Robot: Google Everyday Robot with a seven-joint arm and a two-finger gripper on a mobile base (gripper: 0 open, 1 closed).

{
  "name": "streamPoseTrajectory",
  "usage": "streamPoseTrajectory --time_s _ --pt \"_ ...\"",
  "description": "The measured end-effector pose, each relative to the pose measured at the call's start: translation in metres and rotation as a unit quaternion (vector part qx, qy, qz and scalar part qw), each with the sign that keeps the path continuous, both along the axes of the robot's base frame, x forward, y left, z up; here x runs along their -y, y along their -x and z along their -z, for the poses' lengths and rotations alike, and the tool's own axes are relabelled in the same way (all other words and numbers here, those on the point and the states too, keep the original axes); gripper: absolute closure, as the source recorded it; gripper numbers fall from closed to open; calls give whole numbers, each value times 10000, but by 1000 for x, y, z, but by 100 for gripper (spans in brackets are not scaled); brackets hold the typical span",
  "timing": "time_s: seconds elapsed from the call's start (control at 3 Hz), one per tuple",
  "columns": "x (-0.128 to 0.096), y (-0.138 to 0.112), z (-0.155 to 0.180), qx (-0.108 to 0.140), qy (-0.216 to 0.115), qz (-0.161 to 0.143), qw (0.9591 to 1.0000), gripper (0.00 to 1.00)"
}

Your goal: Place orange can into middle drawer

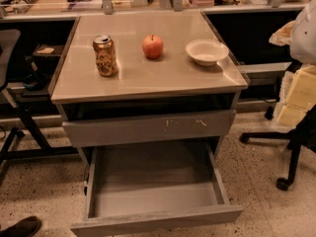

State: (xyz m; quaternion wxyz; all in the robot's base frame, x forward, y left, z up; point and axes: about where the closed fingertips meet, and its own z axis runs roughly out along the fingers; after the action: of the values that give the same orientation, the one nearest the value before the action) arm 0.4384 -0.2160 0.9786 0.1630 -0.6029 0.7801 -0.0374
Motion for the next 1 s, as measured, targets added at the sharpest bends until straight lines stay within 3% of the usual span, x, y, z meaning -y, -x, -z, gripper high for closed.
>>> streamPoseTrajectory --time_s 0.67,1.0 --pt "0 -3 -7 118 9 78 9999 0" --pt "-16 -25 -25 369 -203 276 9987 0"
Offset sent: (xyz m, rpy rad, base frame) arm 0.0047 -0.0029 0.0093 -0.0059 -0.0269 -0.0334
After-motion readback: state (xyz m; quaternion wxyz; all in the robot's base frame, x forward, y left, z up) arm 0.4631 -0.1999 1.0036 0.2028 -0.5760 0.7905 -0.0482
